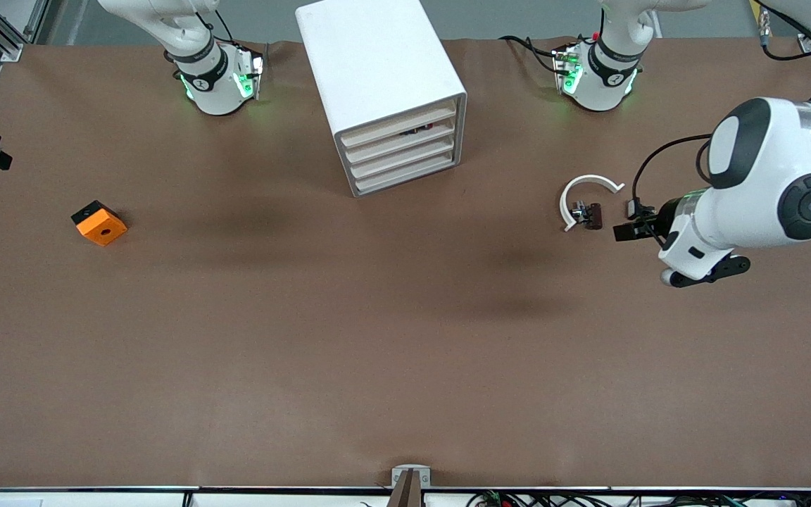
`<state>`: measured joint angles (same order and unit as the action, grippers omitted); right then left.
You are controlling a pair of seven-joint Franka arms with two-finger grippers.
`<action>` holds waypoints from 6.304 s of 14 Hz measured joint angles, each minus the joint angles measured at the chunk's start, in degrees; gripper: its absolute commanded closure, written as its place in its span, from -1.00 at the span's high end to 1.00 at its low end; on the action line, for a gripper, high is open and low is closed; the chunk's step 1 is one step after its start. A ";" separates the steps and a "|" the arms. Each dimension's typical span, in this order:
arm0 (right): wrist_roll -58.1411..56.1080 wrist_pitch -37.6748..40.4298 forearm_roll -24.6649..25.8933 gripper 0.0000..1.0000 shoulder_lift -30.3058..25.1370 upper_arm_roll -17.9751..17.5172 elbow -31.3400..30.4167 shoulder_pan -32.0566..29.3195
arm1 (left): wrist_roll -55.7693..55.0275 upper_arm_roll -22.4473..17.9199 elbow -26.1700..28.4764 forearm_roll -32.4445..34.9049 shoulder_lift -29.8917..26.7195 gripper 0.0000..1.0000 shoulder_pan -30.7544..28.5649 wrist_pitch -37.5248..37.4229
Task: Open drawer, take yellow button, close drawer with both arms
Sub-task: 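Move the left gripper toward the white drawer cabinet, then grasp the drawer front of the white cabinet with the left gripper, then pull the drawer open with the left gripper while the right gripper approaches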
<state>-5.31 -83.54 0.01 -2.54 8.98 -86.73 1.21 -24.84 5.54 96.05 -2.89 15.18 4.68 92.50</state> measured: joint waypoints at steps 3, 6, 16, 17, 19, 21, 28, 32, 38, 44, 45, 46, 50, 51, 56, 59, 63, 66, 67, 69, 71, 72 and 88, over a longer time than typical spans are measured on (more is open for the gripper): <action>0.00 0.00 0.00 1.00 0.00 0.00 0.00 0.00 | -7.21 0.08 -0.01 -0.09 1.95 1.00 2.75 2.31; 0.00 0.00 0.00 1.00 0.00 0.00 0.00 0.00 | -13.94 0.15 -0.05 -0.09 3.36 1.00 5.00 2.99; 0.00 0.00 0.00 1.00 0.00 -0.01 0.01 0.00 | -48.20 8.46 -3.10 -0.09 12.82 1.00 8.15 4.61; 0.00 -0.03 0.00 1.00 0.00 -0.03 0.02 0.01 | -51.85 9.46 -3.88 -0.09 14.06 1.00 8.19 4.62; 0.00 -0.07 0.00 1.00 0.00 -0.12 0.05 0.06 | -57.55 11.22 -4.90 -0.09 16.06 1.00 8.27 4.59; 0.00 -0.07 0.00 1.00 0.08 -0.14 -0.01 0.06 | -62.76 12.86 -5.35 -0.16 17.68 1.00 8.29 4.03; 0.01 -0.54 -0.13 1.00 2.77 -0.30 -0.06 0.17 | -75.11 14.86 -11.85 -9.61 24.42 1.00 8.12 -11.78; -0.07 -0.84 -0.30 1.00 4.40 -0.42 -0.04 0.45 | -82.83 15.03 -12.16 -16.05 26.11 1.00 8.07 -17.81; -0.24 -1.18 -0.28 1.00 5.80 -0.42 -0.03 1.55 | -94.60 15.19 -12.83 -24.78 29.67 1.00 8.06 -21.59; -0.24 -4.98 -0.25 1.00 10.82 -0.32 -0.01 1.48 | -104.47 15.33 -13.28 -31.83 31.96 1.00 8.22 -28.07; -0.24 -5.41 -0.22 1.00 11.29 -0.29 0.02 1.45 | -105.42 15.37 -13.40 -32.97 31.95 0.87 8.36 -28.80; -0.24 -5.78 -0.21 1.00 11.51 -0.25 0.05 1.42 | -106.11 15.41 -13.49 -33.92 31.95 0.67 8.60 -29.19; -0.22 -6.84 -0.25 1.00 11.71 -0.16 0.10 1.27 | -106.71 15.54 -13.51 -34.85 32.00 0.27 10.79 -29.47; -0.21 -6.84 -0.26 1.00 11.82 -0.10 0.09 1.16 | -106.72 15.55 -13.51 -34.96 32.12 0.17 11.50 -29.47; 0.40 -6.93 -0.27 1.00 12.00 -0.09 0.10 0.99 | -106.75 15.56 -13.51 -35.52 33.07 0.00 13.75 -29.47; 5.13 -7.04 -0.25 1.00 12.01 -0.22 0.28 1.51 | -106.75 15.56 -13.52 -35.59 33.22 0.00 14.44 -29.47; 6.53 -7.06 -0.25 1.00 12.00 -0.30 0.68 1.70 | -106.75 15.57 -13.51 -35.62 33.47 -0.02 16.36 -29.47; 12.46 -7.05 -0.25 1.00 12.01 -0.42 0.77 2.68 | -106.75 15.57 -13.51 -35.63 33.63 -0.20 17.19 -29.47; 15.66 -7.05 -0.23 1.00 12.01 -0.45 0.86 3.13 | -106.75 15.57 -13.51 -35.63 33.70 -0.30 17.33 -29.47; 19.45 -7.04 -0.22 1.00 12.01 -0.50 0.98 3.38 | -106.75 15.57 -13.51 -35.63 33.81 -0.51 17.66 -29.47; 22.95 -6.96 -0.22 1.00 12.01 -0.36 0.98 3.37 | -106.75 15.57 -13.51 -35.63 33.87 -0.67 18.09 -29.47; 25.76 -6.94 -0.22 1.00 12.01 -0.38 0.99 3.38 | -106.77 15.57 -13.51 -35.63 33.89 -0.76 18.29 -29.47; 49.68 -6.19 -0.92 1.00 12.15 -0.98 0.77 12.77 | -108.07 14.20 -13.63 -36.28 34.30 -0.80 18.02 -29.89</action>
<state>44.36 -89.73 -0.91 9.61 8.00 -85.96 13.98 -132.90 19.74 82.42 -39.17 49.48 22.70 62.61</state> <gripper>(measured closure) 0.000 0.855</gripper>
